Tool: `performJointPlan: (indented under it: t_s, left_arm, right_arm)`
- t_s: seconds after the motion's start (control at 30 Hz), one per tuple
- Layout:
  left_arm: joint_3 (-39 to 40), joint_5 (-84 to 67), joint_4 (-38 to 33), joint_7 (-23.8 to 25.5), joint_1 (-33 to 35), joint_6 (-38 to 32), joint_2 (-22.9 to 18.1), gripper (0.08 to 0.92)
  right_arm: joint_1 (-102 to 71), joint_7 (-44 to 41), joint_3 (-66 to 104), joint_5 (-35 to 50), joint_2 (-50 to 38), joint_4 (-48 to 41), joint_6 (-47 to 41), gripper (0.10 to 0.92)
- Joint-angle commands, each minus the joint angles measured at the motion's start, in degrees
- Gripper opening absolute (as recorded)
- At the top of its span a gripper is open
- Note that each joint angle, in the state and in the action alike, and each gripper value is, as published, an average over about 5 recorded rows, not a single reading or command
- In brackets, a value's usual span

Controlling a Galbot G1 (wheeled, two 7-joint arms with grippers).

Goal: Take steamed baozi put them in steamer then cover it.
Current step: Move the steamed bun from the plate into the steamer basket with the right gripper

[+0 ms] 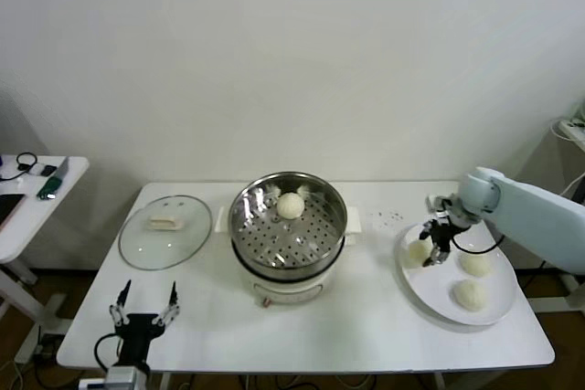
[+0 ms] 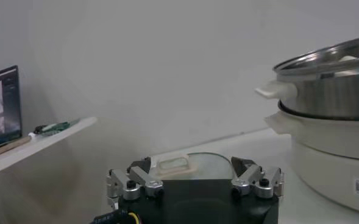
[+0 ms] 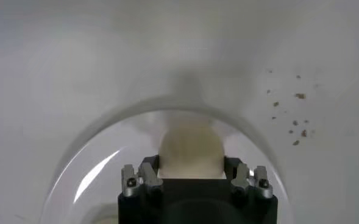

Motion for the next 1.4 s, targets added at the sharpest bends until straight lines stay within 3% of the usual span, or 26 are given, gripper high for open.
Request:
performJointPlan:
  t_s: [0.03,0.3,0.5,0.93,1.4]
  left_arm:
    - [0.3,0.4,-0.1,0.0,0.2,0.0,0.1,0.823]
    - [1.5,1.2,-0.8,0.0,0.7,0.0,0.3,0.823]
    - [2.5,1.8,-1.1,0.0,1.2,0.0,0.4,0.823]
    - [2.7,2.1,-1.5,-0.1,2.0,-0.2,0.7,0.823]
    - [2.3,1.6,-1.7,-0.1,2.3,-0.2,1.3,0.823]
  right_arm:
    - [12.4,-0.4,-4.4,8.3,-0.4,1.8,-0.1,0.679]
    - [28.8,-0.6,-12.6,21.6,7.6,1.5,-1.4,0.679]
    - [31.6,0.7,-13.9,28.0,15.1,1.9,-3.0,0.679]
    - [22.0,6.2,-10.6,29.9,32.2,2.2,-7.6,0.679]
    - [14.9,6.8,-15.2,28.4,41.0,-4.2,-6.5,0.68]
